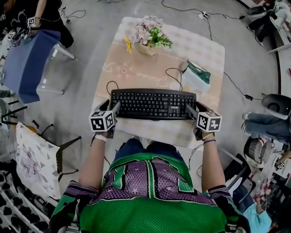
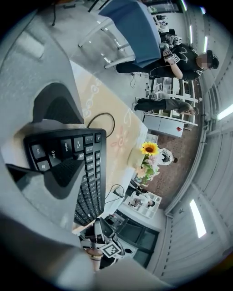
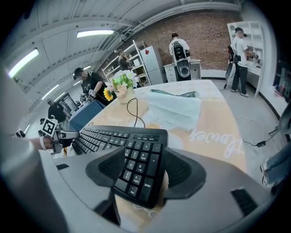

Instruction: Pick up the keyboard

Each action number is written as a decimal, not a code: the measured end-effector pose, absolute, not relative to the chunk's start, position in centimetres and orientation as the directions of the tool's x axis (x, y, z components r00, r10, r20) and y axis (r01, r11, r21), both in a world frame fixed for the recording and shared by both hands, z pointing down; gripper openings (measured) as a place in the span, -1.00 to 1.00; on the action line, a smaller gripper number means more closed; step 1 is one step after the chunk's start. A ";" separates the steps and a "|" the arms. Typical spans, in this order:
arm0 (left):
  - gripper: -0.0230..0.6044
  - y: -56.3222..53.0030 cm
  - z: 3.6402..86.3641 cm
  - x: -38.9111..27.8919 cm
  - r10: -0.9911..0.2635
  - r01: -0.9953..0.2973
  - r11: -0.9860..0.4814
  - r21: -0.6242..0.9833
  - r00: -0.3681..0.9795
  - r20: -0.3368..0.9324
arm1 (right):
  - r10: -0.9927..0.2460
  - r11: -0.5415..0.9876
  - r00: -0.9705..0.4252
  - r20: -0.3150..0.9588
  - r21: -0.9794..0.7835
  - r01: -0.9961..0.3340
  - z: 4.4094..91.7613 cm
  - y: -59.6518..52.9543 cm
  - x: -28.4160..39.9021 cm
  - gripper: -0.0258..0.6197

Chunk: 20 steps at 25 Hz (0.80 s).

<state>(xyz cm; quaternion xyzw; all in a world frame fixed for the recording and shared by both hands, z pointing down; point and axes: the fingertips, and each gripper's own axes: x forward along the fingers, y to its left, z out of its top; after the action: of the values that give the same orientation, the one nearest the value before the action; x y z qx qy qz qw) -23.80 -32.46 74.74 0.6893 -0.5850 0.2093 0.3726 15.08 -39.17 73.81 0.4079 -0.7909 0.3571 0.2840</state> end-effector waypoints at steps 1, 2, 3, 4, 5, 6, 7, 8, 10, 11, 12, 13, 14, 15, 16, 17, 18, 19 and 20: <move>-0.15 -32.5 74.9 -23.7 -0.648 -0.961 -0.034 0.274 0.230 0.726 | -0.439 0.415 -0.506 0.742 -0.332 -0.847 73.8 -39.1 15.1 -0.13; -0.15 -32.5 74.9 -23.7 -0.647 -0.960 -0.031 0.277 0.230 0.727 | -0.436 0.418 -0.506 0.744 -0.330 -0.846 73.9 -39.1 15.1 -0.13; -0.15 -32.5 74.9 -23.7 -0.646 -0.960 -0.029 0.278 0.230 0.728 | -0.434 0.422 -0.505 0.746 -0.327 -0.846 73.9 -39.1 15.1 -0.13; -0.15 -32.4 74.9 -23.7 -0.646 -0.960 -0.028 0.278 0.230 0.728 | -0.434 0.424 -0.503 0.748 -0.323 -0.846 74.0 -39.1 15.0 -0.13; -0.15 -32.5 74.9 -23.7 -0.645 -0.960 -0.030 0.278 0.230 0.729 | -0.435 0.425 -0.500 0.748 -0.319 -0.847 74.0 -39.1 15.0 -0.13; -0.15 -32.5 74.9 -23.7 -0.644 -0.960 -0.032 0.277 0.231 0.729 | -0.437 0.425 -0.498 0.749 -0.315 -0.848 74.0 -39.1 14.9 -0.12; -0.15 -32.5 74.9 -23.6 -0.643 -0.960 -0.035 0.276 0.233 0.729 | -0.440 0.425 -0.495 0.749 -0.312 -0.850 74.0 -39.1 14.9 -0.13; -0.15 -32.6 74.9 -23.5 -0.643 -0.960 -0.039 0.276 0.235 0.729 | -0.443 0.423 -0.490 0.751 -0.307 -0.853 74.1 -39.1 15.0 -0.13; -0.15 -32.7 74.9 -23.2 -0.643 -0.961 -0.044 0.273 0.236 0.728 | -0.450 0.416 -0.475 0.756 -0.293 -0.861 74.1 -39.1 15.4 -0.12; -0.14 -32.7 74.8 -23.1 -0.643 -0.962 -0.044 0.270 0.234 0.729 | -0.452 0.411 -0.468 0.759 -0.288 -0.865 74.1 -39.1 15.7 -0.12; -0.14 -32.8 74.8 -23.0 -0.643 -0.963 -0.045 0.266 0.232 0.730 | -0.449 0.406 -0.467 0.761 -0.292 -0.866 74.2 -39.1 15.9 -0.12; -0.14 -32.8 74.8 -23.0 -0.643 -0.963 -0.044 0.265 0.231 0.730 | -0.445 0.401 -0.472 0.761 -0.302 -0.865 74.4 -39.0 16.0 -0.12; -0.14 -32.7 74.8 -23.0 -0.642 -0.963 -0.044 0.266 0.232 0.731 | -0.440 0.397 -0.477 0.760 -0.311 -0.863 74.5 -39.0 16.1 -0.12; -0.14 -32.7 74.9 -23.0 -0.641 -0.962 -0.045 0.268 0.234 0.731 | -0.438 0.395 -0.479 0.761 -0.316 -0.863 74.7 -38.9 16.1 -0.12; -0.14 -32.7 74.9 -23.0 -0.639 -0.962 -0.045 0.270 0.236 0.732 | -0.436 0.394 -0.478 0.763 -0.316 -0.863 74.8 -38.8 16.2 -0.12; -0.14 -32.7 74.9 -22.9 -0.637 -0.962 -0.046 0.271 0.237 0.733 | -0.434 0.393 -0.477 0.764 -0.316 -0.864 75.0 -38.8 16.2 -0.12; -0.14 -32.7 74.9 -22.9 -0.636 -0.962 -0.045 0.271 0.237 0.734 | -0.432 0.391 -0.478 0.765 -0.319 -0.863 75.1 -38.8 16.2 -0.12; -0.14 -32.7 75.0 -22.9 -0.635 -0.962 -0.044 0.271 0.236 0.735 | -0.429 0.387 -0.483 0.764 -0.328 -0.862 75.2 -38.7 16.0 -0.12; -0.14 -32.7 75.0 -22.9 -0.634 -0.961 -0.042 0.273 0.237 0.736 | -0.426 0.382 -0.488 0.762 -0.338 -0.860 75.3 -38.7 15.9 -0.12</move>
<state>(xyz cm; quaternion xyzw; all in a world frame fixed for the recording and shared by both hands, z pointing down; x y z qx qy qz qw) -22.93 -32.74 75.02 0.6889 -0.5788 0.2156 0.3795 15.92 -38.75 75.33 0.4133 -0.7783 0.3721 0.2917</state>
